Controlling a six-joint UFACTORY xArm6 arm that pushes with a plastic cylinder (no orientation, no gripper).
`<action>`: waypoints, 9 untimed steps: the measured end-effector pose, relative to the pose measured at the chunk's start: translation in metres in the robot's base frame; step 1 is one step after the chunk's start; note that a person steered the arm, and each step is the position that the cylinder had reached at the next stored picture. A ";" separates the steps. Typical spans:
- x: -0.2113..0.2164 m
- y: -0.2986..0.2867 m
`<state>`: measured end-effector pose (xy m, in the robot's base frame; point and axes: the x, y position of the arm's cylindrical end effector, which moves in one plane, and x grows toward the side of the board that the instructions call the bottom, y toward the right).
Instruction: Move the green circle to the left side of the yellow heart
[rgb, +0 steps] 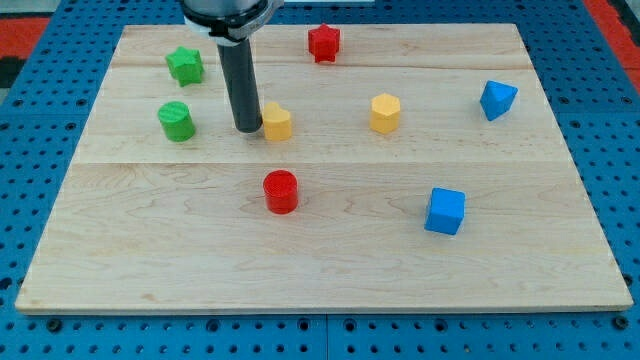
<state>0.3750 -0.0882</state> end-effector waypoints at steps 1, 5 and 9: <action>-0.032 -0.016; -0.002 -0.165; 0.008 -0.069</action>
<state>0.3825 -0.1570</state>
